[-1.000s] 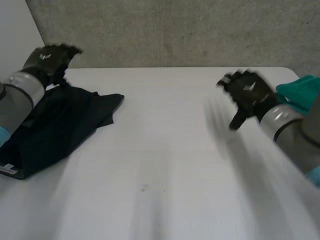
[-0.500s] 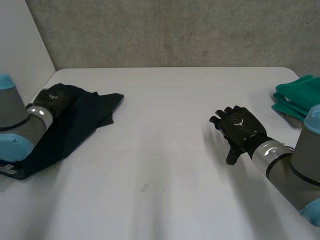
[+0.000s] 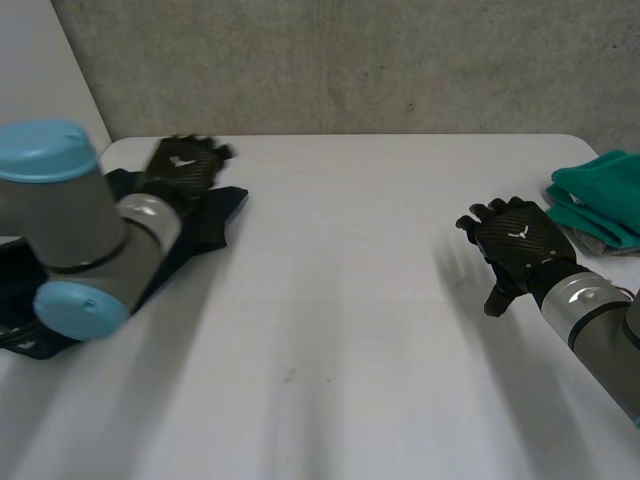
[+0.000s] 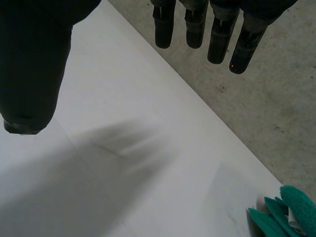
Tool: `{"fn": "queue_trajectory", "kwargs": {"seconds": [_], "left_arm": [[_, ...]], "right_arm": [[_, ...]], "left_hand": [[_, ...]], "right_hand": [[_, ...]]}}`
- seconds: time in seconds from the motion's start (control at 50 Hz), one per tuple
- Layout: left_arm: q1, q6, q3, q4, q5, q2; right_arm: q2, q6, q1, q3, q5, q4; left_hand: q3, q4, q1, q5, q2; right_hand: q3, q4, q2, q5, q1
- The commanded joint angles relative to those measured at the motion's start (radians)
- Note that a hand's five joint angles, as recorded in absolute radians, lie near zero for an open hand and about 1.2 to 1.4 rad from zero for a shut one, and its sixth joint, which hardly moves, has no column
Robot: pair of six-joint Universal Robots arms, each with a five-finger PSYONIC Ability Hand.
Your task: Fold the laundry.
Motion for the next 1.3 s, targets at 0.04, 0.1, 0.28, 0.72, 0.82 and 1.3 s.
{"fn": "queue_trajectory", "kwargs": {"seconds": [0.04, 0.1, 0.28, 0.72, 0.82, 1.3], "left_arm": [[0.241, 0.251, -0.041, 0.005, -0.063, 0.009], [0.32, 0.281, -0.035, 0.008, -0.07, -0.008], [0.394, 0.324, 0.06, 0.036, -0.076, -0.174], [-0.142, -0.003, 0.069, 0.229, -0.148, 0.009], [-0.317, -0.169, 0.089, 0.232, -0.116, -0.03], [-0.249, -0.28, -0.163, 0.232, 0.01, 0.167]], "right_arm": [[0.015, 0.0, 0.001, 0.001, -0.002, -0.006], [0.035, 0.0, 0.007, 0.002, -0.002, -0.006], [0.05, 0.0, 0.012, 0.011, -0.002, -0.014], [0.047, 0.0, -0.007, 0.021, 0.015, -0.035], [0.043, 0.003, -0.031, 0.022, 0.018, -0.045], [0.024, 0.017, -0.053, 0.005, 0.007, -0.023]], "left_hand": [[-0.022, -0.013, -0.014, -0.014, -0.014], [-0.022, -0.013, -0.014, -0.014, -0.014], [0.089, 0.098, 0.097, 0.097, 0.097], [1.167, 1.176, 1.175, 1.175, 1.175], [1.167, 1.176, 1.175, 1.175, 1.175], [-0.055, -0.046, -0.047, -0.047, -0.047]], "right_hand": [[-0.043, -0.062, -0.049, -0.064, -0.03], [-0.043, -0.062, -0.049, -0.064, -0.03], [-0.043, -0.062, -0.049, -0.064, -0.03], [-0.043, -0.062, -0.049, -0.064, -0.03], [-0.043, -0.062, -0.049, -0.064, -0.03], [-0.043, -0.062, -0.049, -0.064, -0.03]]}}
